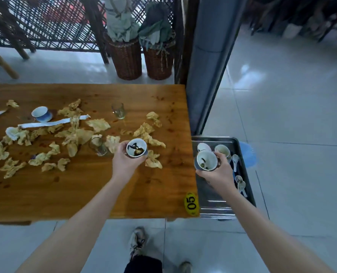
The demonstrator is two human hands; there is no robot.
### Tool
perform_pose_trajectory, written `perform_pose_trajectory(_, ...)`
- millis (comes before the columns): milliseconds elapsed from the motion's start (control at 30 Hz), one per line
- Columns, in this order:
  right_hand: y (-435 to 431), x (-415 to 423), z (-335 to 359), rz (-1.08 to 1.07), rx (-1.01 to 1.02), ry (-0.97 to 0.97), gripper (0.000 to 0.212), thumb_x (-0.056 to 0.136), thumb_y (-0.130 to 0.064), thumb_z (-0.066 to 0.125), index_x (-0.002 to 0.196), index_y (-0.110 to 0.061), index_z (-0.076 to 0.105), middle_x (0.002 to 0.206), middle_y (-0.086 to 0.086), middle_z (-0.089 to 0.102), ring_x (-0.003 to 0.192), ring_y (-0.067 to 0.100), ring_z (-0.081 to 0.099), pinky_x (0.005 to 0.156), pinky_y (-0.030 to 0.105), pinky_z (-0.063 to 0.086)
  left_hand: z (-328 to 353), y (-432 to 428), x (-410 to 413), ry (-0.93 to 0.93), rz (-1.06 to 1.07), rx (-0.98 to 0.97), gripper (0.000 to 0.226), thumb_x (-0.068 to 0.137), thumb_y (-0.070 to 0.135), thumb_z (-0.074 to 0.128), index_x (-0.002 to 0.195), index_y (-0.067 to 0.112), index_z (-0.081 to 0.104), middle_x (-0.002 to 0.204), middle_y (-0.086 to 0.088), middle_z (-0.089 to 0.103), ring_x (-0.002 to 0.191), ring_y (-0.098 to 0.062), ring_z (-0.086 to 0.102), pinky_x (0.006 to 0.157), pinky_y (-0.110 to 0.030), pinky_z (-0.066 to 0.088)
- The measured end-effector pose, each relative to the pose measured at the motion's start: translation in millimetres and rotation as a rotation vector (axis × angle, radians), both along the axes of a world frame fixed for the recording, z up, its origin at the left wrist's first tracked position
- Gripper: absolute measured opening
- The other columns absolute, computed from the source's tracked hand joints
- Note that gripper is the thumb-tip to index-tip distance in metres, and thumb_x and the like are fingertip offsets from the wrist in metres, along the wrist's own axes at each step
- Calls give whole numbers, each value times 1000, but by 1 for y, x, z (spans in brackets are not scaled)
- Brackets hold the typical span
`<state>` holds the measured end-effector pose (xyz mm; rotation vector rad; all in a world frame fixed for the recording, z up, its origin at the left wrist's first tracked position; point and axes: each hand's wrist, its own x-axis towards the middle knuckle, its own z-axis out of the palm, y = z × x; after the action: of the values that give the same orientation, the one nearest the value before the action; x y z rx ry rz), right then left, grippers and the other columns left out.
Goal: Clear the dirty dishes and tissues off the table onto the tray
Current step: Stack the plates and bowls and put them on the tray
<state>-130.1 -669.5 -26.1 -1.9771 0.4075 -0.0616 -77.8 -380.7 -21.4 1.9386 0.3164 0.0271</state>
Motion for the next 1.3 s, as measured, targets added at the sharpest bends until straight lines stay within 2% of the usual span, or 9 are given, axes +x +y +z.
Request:
perform_pose_trajectory(100, -32, -24, -3, -33, -20, 23, 72, 53, -22, 91, 110, -31, 49, 98, -21, 57, 90, -6, 55, 72, 9, 40, -3, -45, -23, 49, -56, -40, 67, 59, 26, 91, 114, 25, 52, 106, 9, 62, 98, -9, 61, 75, -17, 46)
perform_pose_trajectory(233, -65, -46, -15, -116, 10, 44, 75, 50, -19, 92, 113, -27, 52, 103, -9, 63, 95, 8, 60, 81, 25, 50, -11, -99, -41, 69, -143, -45, 63, 59, 21, 90, 109, 31, 53, 103, 18, 60, 97, -2, 59, 72, -9, 42)
perform_pose_trajectory(500, -115, -74, -53, -259, 15, 129, 82, 52, -15, 92, 122, -18, 50, 116, -3, 59, 104, 15, 58, 90, 34, 53, -44, -189, -56, 140, -246, -86, 67, 60, 20, 90, 114, 31, 52, 103, 20, 58, 95, 0, 57, 64, -3, 43)
perform_pose_trajectory(767, -168, -75, -112, -219, -4, 210, 71, 54, -16, 90, 113, -24, 50, 95, -19, 58, 92, 13, 61, 83, 39, 53, -95, -272, -89, 223, -191, -119, 64, 60, 8, 85, 105, 38, 49, 101, 20, 60, 95, 9, 57, 76, -9, 46)
perform_pose_trajectory(933, -182, -68, -158, -116, -20, 238, 67, 56, -20, 88, 98, -49, 45, 89, -30, 57, 86, -9, 57, 70, 18, 46, -150, -298, -103, 302, -135, -101, 65, 63, 5, 84, 114, 29, 51, 105, 15, 61, 99, 0, 59, 78, -9, 47)
perform_pose_trajectory(1000, -181, -62, -182, -74, -20, 243, 68, 56, -21, 88, 100, -47, 43, 90, -32, 56, 88, -14, 54, 66, 9, 40, -178, -298, -102, 344, -92, -96, 66, 64, 4, 83, 114, 31, 50, 108, 13, 61, 102, -3, 58, 83, -16, 49)
perform_pose_trajectory(1100, -174, -56, -223, -33, 6, 277, 70, 57, -23, 88, 105, -46, 43, 97, -26, 57, 91, -4, 57, 68, 8, 40, -222, -292, -100, 407, -15, -55, 71, 66, 5, 84, 123, 28, 48, 121, 8, 57, 112, -11, 54, 92, -26, 46)
perform_pose_trajectory(1200, -166, -54, -270, -3, 22, 272, 73, 56, -15, 87, 110, -39, 45, 104, -21, 52, 99, 3, 53, 78, 10, 42, -267, -287, -96, 418, 52, -5, 76, 66, 5, 84, 129, 25, 47, 126, 8, 47, 117, -11, 46, 91, -23, 41)
perform_pose_trajectory(1300, -159, -51, -311, 24, 7, 285, 74, 55, -12, 87, 115, -30, 47, 108, -10, 46, 97, -4, 45, 77, -2, 33, -306, -288, -88, 431, 79, 17, 77, 65, 5, 85, 130, 24, 48, 125, 9, 46, 117, -11, 45, 91, -22, 40)
